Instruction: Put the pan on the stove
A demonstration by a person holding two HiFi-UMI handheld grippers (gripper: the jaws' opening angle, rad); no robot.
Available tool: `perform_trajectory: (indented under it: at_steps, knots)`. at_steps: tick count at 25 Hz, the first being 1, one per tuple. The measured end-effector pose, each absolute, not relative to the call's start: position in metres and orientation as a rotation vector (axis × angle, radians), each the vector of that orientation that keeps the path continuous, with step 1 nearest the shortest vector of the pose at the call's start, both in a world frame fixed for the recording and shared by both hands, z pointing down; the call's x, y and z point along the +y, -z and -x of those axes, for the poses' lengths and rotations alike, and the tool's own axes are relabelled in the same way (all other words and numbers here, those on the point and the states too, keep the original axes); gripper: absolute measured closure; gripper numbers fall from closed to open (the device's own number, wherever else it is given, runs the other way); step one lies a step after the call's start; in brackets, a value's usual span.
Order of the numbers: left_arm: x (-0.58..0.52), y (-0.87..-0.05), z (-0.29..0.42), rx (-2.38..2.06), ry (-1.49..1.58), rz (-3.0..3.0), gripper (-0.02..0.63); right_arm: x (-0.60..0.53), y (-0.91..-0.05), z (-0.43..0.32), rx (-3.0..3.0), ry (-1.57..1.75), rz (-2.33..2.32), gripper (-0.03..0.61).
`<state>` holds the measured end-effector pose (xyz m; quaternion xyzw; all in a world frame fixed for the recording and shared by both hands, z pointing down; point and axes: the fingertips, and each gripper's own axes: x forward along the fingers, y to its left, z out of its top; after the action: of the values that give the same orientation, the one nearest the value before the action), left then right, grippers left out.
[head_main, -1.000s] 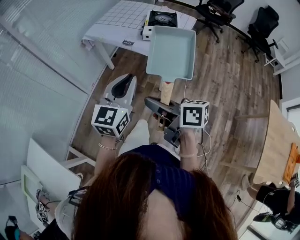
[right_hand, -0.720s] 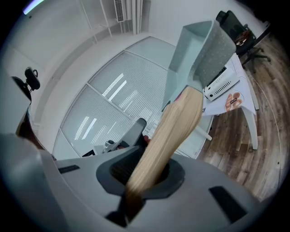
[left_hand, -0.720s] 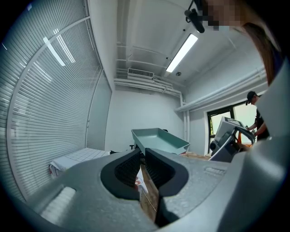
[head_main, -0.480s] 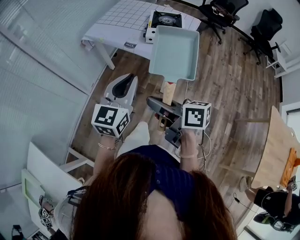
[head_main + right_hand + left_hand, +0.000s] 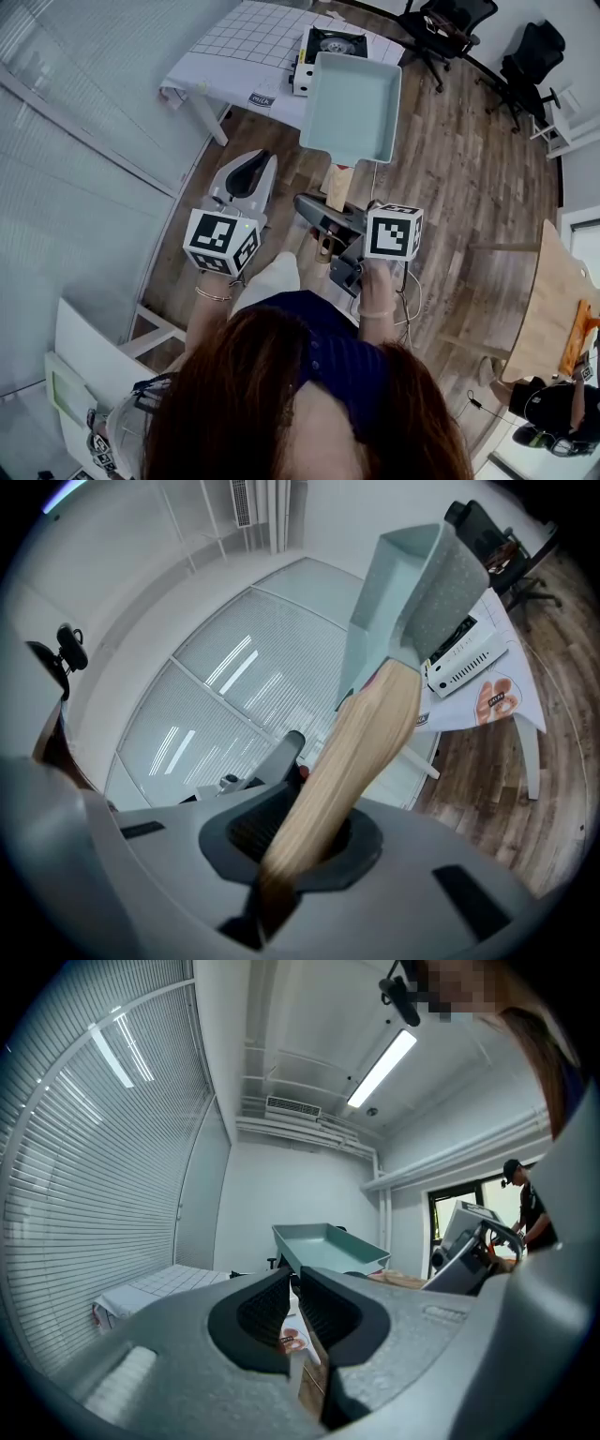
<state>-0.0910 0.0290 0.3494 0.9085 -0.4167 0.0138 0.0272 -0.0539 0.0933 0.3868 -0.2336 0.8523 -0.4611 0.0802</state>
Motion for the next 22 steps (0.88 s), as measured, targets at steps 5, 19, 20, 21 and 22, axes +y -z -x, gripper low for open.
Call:
perform_trajectory:
  at_steps: [5,19,20,21,22]
  knots:
    - [0.004,-0.35,0.097,-1.266,-0.034,-2.814,0.572,0.068,-0.386,0.061,2.54,1.374,0.714,0.531]
    - [-0.041,-0.352,0.104,-1.178,-0.015,-2.841,0.572,0.023,-0.383,0.074,2.488,1.363,0.757,0.531]
    - [-0.044,-0.353,0.104,-1.172,-0.012,-2.843,0.572,0.02,-0.384,0.074,2.488,1.362,0.763,0.531]
    - [-0.046,-0.353,0.104,-1.165,-0.01,-2.844,0.572,0.018,-0.384,0.075,2.488,1.361,0.768,0.531]
    - [-0.048,-0.353,0.104,-1.159,-0.007,-2.845,0.572,0.016,-0.384,0.075,2.488,1.361,0.774,0.531]
